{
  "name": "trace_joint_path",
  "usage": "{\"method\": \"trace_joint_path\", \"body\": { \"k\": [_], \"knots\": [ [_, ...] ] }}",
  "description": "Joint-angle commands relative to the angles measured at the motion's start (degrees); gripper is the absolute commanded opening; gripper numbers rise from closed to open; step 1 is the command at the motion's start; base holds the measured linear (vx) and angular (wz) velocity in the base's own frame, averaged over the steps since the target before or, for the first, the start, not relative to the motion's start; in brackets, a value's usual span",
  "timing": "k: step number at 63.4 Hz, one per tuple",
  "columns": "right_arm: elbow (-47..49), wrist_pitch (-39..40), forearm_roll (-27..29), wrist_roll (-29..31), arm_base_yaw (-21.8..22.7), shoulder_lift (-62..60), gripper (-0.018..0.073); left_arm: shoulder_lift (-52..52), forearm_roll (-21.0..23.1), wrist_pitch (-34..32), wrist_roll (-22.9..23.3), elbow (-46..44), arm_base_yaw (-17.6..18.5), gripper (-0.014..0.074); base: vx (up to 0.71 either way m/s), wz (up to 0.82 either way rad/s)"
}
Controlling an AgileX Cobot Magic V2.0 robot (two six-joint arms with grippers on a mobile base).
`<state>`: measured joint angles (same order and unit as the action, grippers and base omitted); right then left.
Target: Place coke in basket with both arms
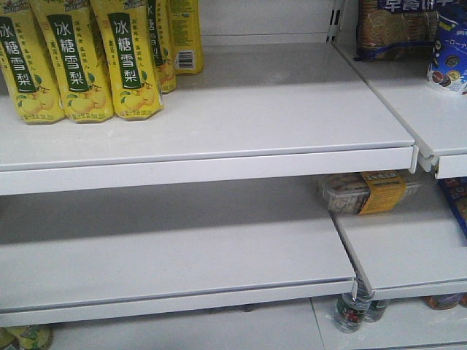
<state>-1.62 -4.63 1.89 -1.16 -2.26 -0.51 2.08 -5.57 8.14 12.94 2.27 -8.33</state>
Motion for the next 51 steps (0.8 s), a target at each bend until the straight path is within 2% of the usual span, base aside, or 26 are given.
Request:
{"method": "trace_joint_path", "body": {
  "k": [1,51],
  "knots": [
    [-0.8,4.2,-0.5,0.3,0.5,-1.0,-0.0002,0.3,-2.7,-9.5,-2.1,0.1,0.0,-0.0006,0.00,0.00],
    [-0.8,4.2,-0.5,0.2,0.5,-1.0,-0.0002,0.3,-2.7,-9.5,-2.1,0.1,0.0,-0.0006,0.00,0.00]
  ]
}}
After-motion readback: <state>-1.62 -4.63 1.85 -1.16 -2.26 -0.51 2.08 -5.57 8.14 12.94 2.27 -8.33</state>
